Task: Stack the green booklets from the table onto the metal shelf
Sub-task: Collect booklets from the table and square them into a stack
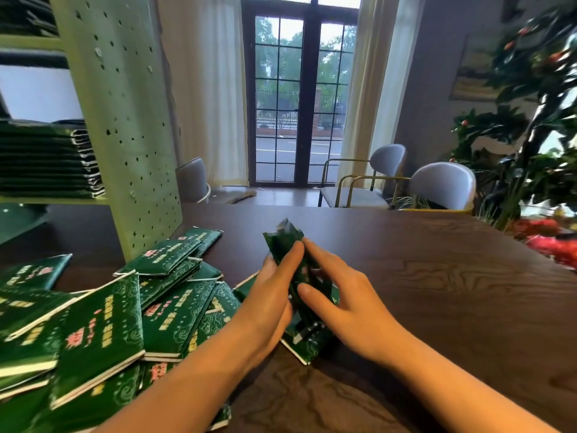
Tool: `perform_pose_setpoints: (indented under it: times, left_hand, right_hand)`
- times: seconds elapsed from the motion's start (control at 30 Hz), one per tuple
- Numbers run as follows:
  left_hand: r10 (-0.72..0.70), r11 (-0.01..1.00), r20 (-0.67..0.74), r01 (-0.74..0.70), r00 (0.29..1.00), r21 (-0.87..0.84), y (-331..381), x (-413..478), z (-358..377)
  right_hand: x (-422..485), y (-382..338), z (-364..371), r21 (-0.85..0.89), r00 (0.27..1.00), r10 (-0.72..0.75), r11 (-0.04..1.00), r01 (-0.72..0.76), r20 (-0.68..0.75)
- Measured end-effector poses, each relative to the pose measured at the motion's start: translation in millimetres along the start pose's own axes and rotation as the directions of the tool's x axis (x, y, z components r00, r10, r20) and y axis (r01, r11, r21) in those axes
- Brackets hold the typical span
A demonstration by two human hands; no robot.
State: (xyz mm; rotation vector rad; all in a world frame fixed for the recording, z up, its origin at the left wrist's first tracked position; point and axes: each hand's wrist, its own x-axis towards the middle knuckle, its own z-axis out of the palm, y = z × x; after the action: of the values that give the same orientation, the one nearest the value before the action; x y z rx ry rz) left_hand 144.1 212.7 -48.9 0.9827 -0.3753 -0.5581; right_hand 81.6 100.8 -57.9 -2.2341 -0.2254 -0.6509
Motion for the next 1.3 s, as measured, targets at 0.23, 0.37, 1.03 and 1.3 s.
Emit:
perform_pose_setpoints:
  times: [0.23,0.37,1.03,1.3]
  left_hand:
    - [0.123,0.986,-0.274,-0.087,0.954,0.141,3.0,17.7,-16.3]
    - [0.138,0.99,-0.366,-0.116,0.92,0.082,16.8,23.1,-31.5]
    - [-0.007,0.988,-0.518,-0.074,0.856,-0.136,23.9,40.2,-61.2]
    - [-0.086,0.989,-0.432,0.024,0.898,-0.149,21.8,39.7,-56.5]
  right_hand:
    - [3.3,9.9,-9.8,-0.018,0.995,0.061,0.998,-0.063,-0.085]
    - [3.4,24.1,-24.8,-0.42,0.955,0.293,0.863,-0.28,-0.035]
    - [6.4,1.8,7.1,-0.399,0.932,0.346,0.874,-0.277,0.111]
    - [14.4,25.4,-18.9,0.096,0.895,0.367,0.93,-0.355,-0.254]
